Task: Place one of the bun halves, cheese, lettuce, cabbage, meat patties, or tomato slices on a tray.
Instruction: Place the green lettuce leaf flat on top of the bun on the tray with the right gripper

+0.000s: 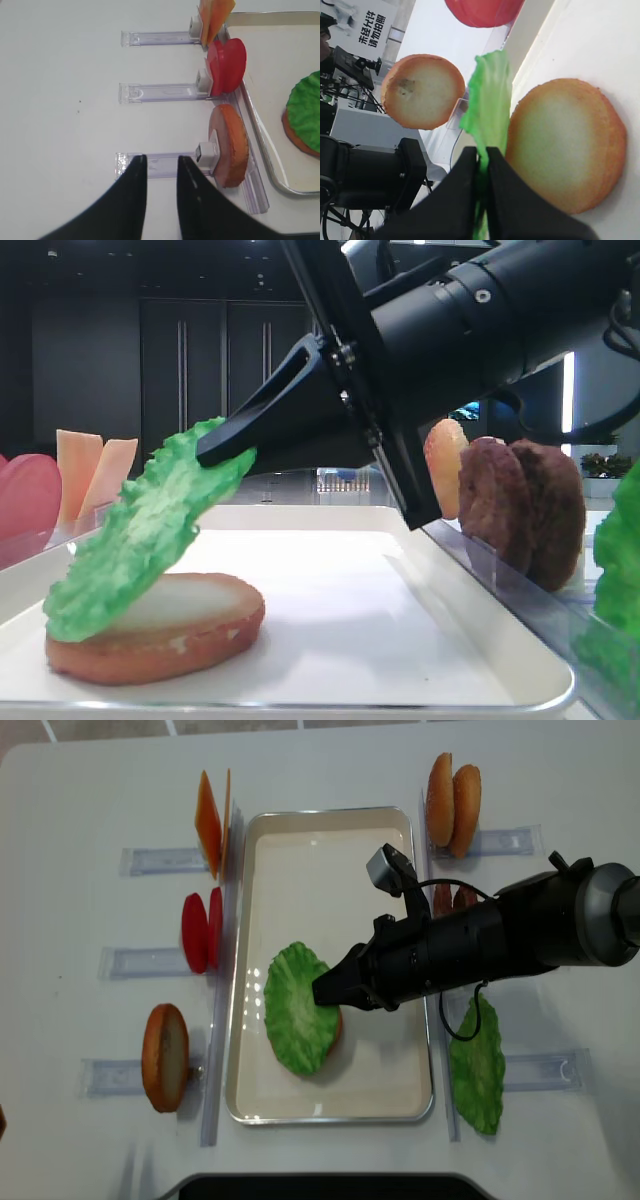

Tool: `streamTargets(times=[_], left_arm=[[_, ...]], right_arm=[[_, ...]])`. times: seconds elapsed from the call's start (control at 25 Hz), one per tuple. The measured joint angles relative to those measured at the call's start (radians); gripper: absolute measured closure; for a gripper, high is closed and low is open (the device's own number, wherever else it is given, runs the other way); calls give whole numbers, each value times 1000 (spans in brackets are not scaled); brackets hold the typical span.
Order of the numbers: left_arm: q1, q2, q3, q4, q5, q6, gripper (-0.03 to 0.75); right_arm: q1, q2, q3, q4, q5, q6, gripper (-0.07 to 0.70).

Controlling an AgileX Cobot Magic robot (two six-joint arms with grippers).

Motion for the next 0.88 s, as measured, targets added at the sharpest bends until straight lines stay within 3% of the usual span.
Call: streamTargets(times=[0.48,0.88], left_arm=[[0,0,0,0,0,0,558],[0,0,0,0,0,0,558]], right_arm=[[0,0,0,0,-21,-3,584],[0,0,0,0,-37,-3,288]])
